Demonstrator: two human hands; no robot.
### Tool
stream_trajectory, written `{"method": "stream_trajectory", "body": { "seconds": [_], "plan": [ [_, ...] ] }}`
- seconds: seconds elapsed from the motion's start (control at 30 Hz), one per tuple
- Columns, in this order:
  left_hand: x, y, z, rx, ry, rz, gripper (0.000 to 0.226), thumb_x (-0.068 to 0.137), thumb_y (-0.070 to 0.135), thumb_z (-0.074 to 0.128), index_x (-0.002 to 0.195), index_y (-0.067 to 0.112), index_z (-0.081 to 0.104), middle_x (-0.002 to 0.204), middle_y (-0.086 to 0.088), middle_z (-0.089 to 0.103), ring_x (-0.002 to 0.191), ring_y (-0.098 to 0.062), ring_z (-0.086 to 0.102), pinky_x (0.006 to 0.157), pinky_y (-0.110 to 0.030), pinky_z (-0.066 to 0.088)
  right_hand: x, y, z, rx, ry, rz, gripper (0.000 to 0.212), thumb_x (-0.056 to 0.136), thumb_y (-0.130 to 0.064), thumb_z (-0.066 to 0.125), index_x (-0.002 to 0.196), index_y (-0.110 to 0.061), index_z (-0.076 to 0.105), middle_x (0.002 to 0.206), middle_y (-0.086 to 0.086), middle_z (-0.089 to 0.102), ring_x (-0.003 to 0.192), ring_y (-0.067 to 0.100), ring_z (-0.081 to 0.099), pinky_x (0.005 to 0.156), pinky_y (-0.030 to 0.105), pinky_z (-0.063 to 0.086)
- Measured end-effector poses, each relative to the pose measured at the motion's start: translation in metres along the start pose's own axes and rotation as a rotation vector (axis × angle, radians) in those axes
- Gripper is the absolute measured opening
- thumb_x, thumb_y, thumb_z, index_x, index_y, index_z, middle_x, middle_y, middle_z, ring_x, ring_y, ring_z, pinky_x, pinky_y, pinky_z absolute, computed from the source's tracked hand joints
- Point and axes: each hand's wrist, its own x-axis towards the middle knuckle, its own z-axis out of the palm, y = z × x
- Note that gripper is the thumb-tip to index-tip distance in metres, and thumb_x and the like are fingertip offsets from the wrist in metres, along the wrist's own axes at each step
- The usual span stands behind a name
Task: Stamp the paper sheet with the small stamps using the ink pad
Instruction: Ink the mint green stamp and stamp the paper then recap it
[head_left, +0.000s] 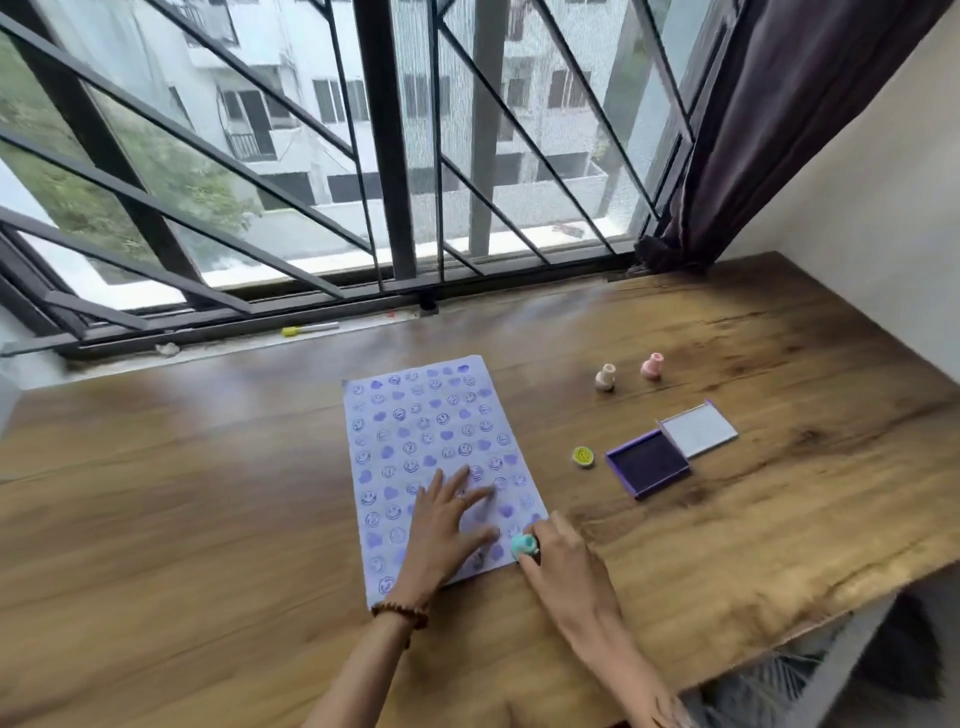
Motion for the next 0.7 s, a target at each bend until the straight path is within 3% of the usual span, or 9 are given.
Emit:
{"method": "stream_trajectory", "body": {
  "seconds": [0.23, 0.57, 0.7],
  "plan": [
    [0.004, -0.004, 0.008, -0.009, 0.033, -0.002, 0.063, 0.067, 0.048, 0.073, 0.123, 0.034, 0.048, 0.152, 0.005, 0.023, 0.144, -0.022, 0.004, 0.115, -0.045, 0.001, 0.008, -0.006, -0.003, -0.035, -0.07, 0.014, 0.018, 0.09, -0.024, 0.054, 0.102, -0.012, 0.057, 0.111, 0.006, 0.056, 0.098, 0.027, 0.06, 0.08, 0.035, 0.045],
    [0.006, -0.005, 0.011, -0.063, 0.009, 0.005, 0.063, 0.067, 0.044, 0.073, 0.122, 0.028, 0.046, 0.15, 0.002, 0.022, 0.143, -0.022, -0.001, 0.114, -0.045, -0.006, 0.01, -0.01, -0.003, -0.147, -0.087, -0.042, 0.013, 0.091, -0.018, 0.051, 0.088, -0.008, 0.057, 0.1, 0.01, 0.056, 0.086, 0.034, 0.062, 0.066, 0.037, 0.043],
    [0.006, -0.005, 0.009, -0.08, -0.011, 0.006, 0.063, 0.068, 0.043, 0.073, 0.122, 0.028, 0.046, 0.151, 0.0, 0.021, 0.143, -0.021, -0.002, 0.114, -0.046, -0.008, 0.012, -0.014, -0.002, -0.21, -0.115, -0.044, 0.009, 0.089, -0.015, 0.052, 0.092, -0.009, 0.058, 0.105, 0.011, 0.057, 0.091, 0.034, 0.06, 0.069, 0.038, 0.044]
  ]
}}
